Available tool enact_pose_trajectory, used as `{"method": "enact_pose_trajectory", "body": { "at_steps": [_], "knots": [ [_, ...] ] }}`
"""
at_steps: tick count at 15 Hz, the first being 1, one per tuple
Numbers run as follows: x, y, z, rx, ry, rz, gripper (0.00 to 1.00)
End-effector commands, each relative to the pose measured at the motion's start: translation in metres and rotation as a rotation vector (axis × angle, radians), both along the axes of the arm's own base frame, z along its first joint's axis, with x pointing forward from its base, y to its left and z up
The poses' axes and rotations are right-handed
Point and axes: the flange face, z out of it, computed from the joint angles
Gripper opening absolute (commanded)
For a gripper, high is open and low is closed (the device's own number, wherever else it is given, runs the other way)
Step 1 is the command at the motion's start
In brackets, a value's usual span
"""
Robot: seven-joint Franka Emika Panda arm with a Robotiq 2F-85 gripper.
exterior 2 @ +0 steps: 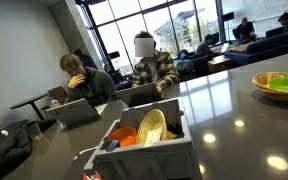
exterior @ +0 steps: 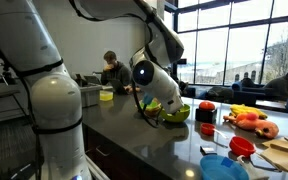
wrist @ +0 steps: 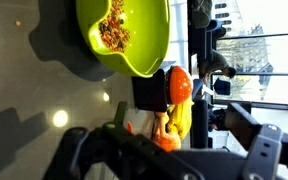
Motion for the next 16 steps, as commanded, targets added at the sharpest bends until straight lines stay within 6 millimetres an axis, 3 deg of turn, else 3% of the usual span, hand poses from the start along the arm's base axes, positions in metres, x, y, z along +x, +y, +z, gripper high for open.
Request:
{"method": "enact_pose_trajectory", "body": {
  "at_steps": [1, 10, 16],
  "knots": [
    [0.001, 0.000, -0.003, 0.026, 0.020, -0.011, 1.00],
    [-0.004, -0.011, -0.023, 0.120, 0.084, -0.040, 1.00],
    [-0.009, -0.020, -0.025, 0.103, 0.122, -0.060, 1.00]
  ]
}}
